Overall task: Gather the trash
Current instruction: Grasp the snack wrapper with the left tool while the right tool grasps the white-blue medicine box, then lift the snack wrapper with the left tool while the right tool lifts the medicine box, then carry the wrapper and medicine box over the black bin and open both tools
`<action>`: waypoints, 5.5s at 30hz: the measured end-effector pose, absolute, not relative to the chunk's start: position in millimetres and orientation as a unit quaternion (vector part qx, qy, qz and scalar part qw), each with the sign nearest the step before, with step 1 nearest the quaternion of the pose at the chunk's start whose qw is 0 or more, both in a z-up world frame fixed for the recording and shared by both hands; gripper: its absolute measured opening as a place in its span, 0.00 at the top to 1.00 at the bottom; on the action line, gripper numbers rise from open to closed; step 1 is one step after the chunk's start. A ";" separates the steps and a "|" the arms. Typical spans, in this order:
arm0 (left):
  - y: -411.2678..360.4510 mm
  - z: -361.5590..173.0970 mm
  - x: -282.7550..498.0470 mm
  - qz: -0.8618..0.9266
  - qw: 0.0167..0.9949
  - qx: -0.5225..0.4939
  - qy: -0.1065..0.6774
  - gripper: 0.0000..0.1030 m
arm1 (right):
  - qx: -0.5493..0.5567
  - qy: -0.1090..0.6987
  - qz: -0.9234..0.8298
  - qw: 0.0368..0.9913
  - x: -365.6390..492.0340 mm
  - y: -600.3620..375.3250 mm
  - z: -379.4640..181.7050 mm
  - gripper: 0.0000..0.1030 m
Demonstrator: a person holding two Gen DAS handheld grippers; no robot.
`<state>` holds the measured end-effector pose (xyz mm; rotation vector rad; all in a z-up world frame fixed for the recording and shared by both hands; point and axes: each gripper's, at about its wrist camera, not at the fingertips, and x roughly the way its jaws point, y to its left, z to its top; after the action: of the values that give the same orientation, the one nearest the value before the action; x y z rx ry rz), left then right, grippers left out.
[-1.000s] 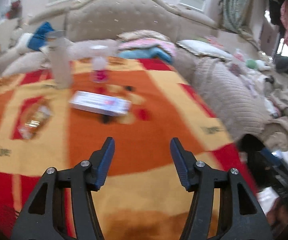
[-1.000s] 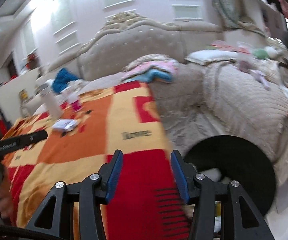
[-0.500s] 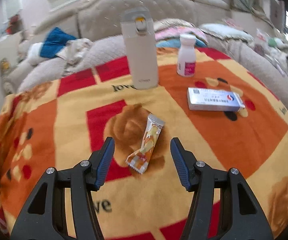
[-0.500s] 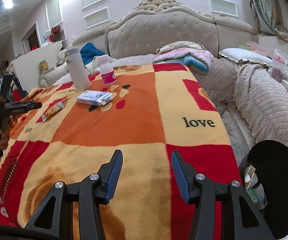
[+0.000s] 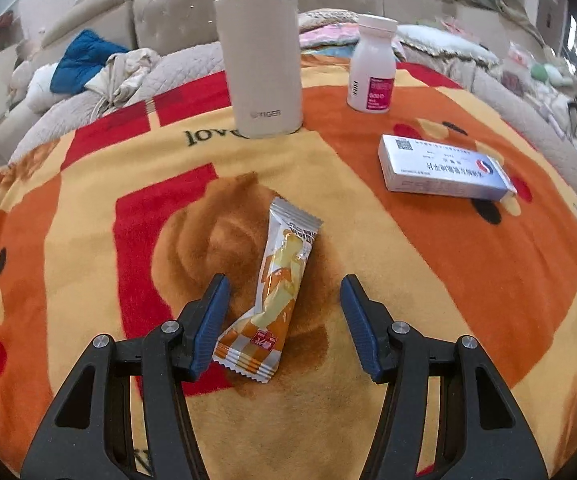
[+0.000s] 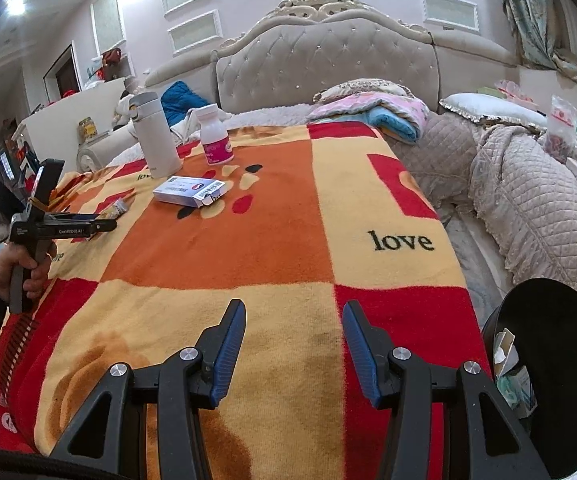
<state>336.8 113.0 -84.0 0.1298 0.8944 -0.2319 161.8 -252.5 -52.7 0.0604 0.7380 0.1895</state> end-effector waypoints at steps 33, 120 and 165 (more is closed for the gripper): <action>105.2 -89.3 204.1 -0.031 0.906 -0.069 0.416 0.85 | -0.095 0.380 0.272 0.879 302.0 -142.7 -47.1 0.22; 40.2 -85.0 179.3 -0.064 0.907 -0.024 0.416 0.86 | -0.068 0.421 0.236 0.873 170.9 -177.7 -75.7 0.53; -36.3 -31.8 178.5 -0.082 0.918 0.044 0.385 0.86 | -0.003 0.332 0.091 0.939 125.7 -275.3 -36.8 0.53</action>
<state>178.5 -36.3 -31.8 0.0899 0.7914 -0.1696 125.7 -275.3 -36.8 -0.0062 0.6789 0.1850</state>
